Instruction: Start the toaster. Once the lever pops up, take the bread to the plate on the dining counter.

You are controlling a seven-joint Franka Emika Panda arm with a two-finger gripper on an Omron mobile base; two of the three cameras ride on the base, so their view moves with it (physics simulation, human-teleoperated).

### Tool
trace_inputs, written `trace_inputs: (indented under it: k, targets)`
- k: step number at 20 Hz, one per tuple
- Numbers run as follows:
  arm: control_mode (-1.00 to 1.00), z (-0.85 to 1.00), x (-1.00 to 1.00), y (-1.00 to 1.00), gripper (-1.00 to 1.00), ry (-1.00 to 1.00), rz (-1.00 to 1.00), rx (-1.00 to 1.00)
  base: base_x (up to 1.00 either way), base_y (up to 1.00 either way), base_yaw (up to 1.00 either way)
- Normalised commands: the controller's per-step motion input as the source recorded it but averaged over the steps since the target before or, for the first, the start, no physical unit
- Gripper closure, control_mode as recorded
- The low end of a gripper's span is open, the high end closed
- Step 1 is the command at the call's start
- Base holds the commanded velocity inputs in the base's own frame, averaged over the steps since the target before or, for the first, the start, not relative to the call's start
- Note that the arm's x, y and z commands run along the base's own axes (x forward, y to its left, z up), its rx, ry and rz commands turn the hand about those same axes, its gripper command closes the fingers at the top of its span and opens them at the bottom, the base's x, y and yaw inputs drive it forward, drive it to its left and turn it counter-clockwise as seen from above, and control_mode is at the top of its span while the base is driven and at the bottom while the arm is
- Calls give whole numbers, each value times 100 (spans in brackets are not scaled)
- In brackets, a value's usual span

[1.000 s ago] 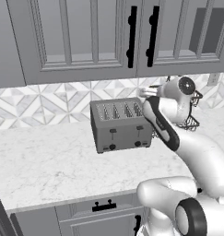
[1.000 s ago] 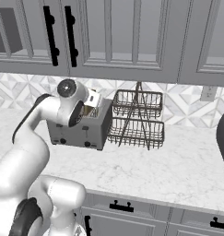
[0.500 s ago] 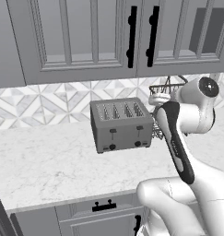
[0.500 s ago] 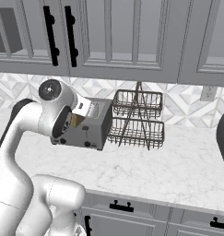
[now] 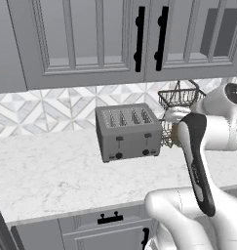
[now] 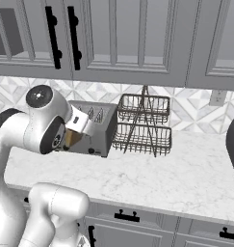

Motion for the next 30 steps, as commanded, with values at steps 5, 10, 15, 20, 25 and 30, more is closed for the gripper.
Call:
trace_inputs:
  k: [5,10,15,20,25,30]
  targets:
    - [100,0,-29,2,100,0,0,0,-53,0,-2]
    - [100,0,0,0,100,0,0,0,-100,-12,-28]
    - [100,0,0,0,100,0,0,0,-33,-13,-79]
    - [100,0,0,0,100,0,0,0,0,-11,-92]
    - [100,0,0,0,100,0,0,0,0,-29,-88]
    - [100,0,0,0,100,0,0,0,11,-30,-79]
